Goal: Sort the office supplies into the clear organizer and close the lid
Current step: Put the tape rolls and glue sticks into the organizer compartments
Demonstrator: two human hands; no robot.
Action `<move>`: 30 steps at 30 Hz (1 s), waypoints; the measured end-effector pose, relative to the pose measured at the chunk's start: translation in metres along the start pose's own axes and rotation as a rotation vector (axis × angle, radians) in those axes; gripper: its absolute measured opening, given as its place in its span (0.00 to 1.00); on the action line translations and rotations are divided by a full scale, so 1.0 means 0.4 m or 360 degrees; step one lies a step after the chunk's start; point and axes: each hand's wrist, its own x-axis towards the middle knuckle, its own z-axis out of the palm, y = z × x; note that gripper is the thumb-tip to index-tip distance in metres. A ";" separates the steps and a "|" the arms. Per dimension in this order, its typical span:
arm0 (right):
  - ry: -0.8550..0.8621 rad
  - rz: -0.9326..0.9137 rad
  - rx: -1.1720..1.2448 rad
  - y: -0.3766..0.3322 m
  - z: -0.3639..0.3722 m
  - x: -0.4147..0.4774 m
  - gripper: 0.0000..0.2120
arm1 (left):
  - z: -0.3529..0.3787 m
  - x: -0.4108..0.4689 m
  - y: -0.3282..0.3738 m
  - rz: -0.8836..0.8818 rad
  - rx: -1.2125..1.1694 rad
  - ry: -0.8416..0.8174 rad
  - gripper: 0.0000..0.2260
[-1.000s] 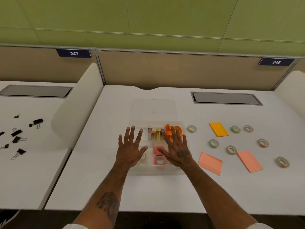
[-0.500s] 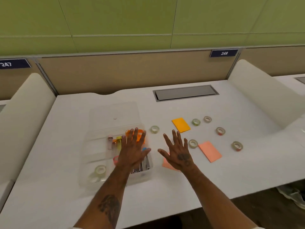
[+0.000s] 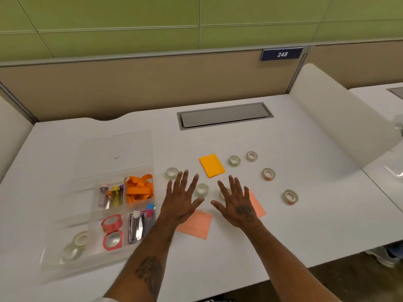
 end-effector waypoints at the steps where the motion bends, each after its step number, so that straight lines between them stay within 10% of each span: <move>1: -0.0009 -0.0015 0.0002 0.010 0.003 0.005 0.36 | 0.005 0.009 0.008 -0.0003 -0.0002 -0.0011 0.33; 30: 0.0508 -0.0053 0.0247 0.039 -0.047 0.087 0.20 | -0.014 0.076 0.028 0.0070 -0.0204 -0.0120 0.22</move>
